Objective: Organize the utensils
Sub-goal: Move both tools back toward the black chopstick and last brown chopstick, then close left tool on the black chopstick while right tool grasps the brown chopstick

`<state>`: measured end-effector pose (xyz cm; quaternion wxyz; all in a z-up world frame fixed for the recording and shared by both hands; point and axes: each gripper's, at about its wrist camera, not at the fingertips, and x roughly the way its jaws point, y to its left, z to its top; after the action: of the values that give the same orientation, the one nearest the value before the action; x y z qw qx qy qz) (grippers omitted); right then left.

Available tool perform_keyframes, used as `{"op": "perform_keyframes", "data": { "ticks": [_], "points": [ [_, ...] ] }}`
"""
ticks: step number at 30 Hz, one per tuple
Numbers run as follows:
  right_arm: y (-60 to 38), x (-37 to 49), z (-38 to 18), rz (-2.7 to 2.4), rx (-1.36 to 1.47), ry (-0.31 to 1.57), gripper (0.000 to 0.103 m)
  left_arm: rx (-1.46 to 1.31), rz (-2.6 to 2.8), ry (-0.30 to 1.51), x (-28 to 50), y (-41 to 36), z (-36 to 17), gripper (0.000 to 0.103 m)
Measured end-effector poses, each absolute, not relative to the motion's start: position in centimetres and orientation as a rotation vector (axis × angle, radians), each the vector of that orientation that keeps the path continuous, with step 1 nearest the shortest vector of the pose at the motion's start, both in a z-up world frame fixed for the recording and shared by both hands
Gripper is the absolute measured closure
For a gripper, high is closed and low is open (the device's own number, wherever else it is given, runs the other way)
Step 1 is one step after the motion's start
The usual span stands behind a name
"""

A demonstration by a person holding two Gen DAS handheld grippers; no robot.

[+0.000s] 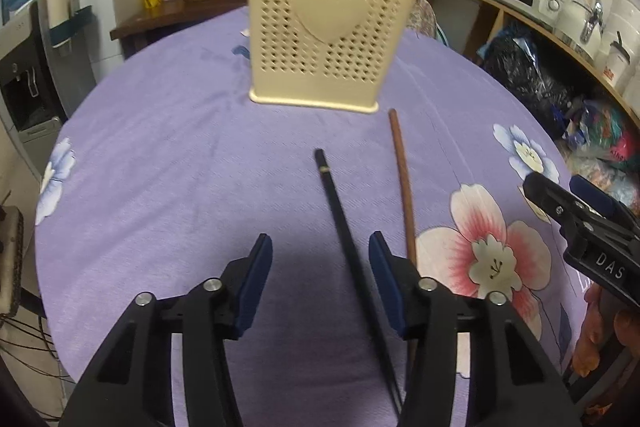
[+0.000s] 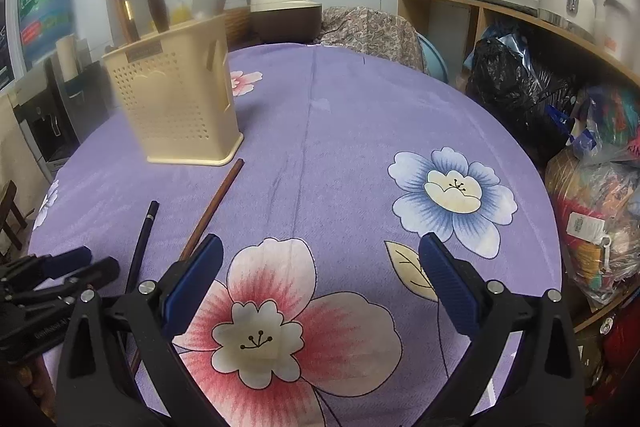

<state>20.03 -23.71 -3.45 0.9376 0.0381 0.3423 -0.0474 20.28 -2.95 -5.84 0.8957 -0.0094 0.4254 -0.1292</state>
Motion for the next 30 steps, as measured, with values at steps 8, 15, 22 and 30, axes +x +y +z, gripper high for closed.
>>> {"op": "perform_keyframes", "data": {
  "ticks": [8, 15, 22, 30],
  "points": [
    [-23.2, 19.9, -3.5, -0.089, 0.081, 0.704, 0.006, 0.008, -0.29, 0.932, 20.1, -5.0, -6.9, 0.078],
    [-22.8, 20.1, -3.4, -0.067, 0.082, 0.713, 0.006, -0.014, -0.285, 0.93, 20.1, -4.2, -6.9, 0.092],
    [-20.5, 20.9, -4.2, 0.052, 0.09, 0.798, 0.023, -0.047, -0.233, 0.932, 21.3, -1.2, -6.9, 0.094],
    [-14.2, 22.2, -6.6, 0.118, -0.005, 0.914, 0.036, -0.094, -0.209, 0.932, 21.6, 0.7, -6.9, 0.094]
  ]
}}
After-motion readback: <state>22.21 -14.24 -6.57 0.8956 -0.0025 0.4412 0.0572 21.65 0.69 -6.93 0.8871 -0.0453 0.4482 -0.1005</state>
